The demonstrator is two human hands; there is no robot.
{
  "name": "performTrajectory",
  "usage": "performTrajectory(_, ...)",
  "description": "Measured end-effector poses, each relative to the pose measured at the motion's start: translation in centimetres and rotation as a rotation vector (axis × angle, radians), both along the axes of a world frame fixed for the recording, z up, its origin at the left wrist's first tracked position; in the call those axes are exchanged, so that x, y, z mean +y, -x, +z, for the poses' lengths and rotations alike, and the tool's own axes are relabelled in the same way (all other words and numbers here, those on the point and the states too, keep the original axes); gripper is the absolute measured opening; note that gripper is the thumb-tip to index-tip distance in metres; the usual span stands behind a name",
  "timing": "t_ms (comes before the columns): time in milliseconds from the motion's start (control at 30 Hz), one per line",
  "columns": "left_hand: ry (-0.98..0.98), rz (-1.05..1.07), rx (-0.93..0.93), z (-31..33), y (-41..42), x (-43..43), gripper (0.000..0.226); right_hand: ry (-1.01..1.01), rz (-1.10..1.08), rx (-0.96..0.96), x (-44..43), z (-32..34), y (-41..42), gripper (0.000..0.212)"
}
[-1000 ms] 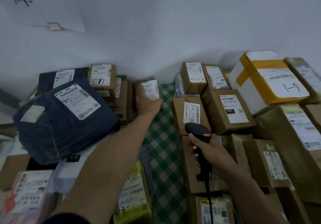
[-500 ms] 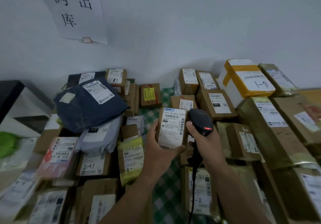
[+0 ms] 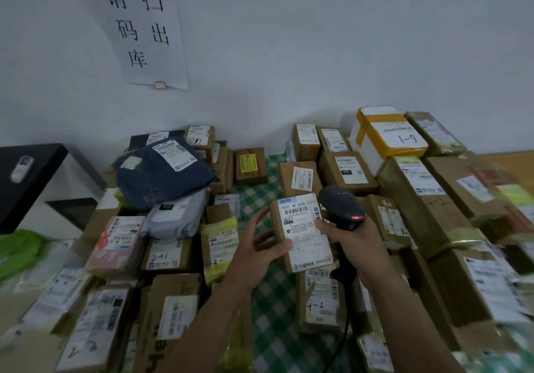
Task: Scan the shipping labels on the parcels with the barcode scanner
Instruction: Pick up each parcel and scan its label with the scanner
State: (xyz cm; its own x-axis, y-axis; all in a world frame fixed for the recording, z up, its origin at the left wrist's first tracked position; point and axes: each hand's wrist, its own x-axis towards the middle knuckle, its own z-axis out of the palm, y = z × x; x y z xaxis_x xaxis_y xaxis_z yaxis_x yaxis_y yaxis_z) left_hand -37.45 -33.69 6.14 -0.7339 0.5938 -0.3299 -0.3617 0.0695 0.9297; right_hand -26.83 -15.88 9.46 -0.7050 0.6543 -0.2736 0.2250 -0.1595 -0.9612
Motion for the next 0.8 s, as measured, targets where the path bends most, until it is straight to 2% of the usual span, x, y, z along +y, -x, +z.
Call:
performTrajectory(133,0.108,0.055,0.135,-0.2,0.5,0.2,0.092,-0.033,-0.046,-0.027,-0.5,0.5,-1.0,0.041)
performTrajectory(233,0.159,0.124,0.217,-0.3,1.4,0.8,0.1,-0.009,0.016,-0.052,-0.8,1.0,-1.7,0.037)
performTrajectory(500,0.196,0.143,0.335,-0.9,2.3,1.8,0.1,-0.035,0.278,-0.194,-2.2,1.7,-3.0,0.011)
performTrajectory(800,0.254,0.129,0.361,-1.7,2.5,1.7,0.1,-0.04,0.311,-0.206,-2.2,1.9,-3.4,0.02)
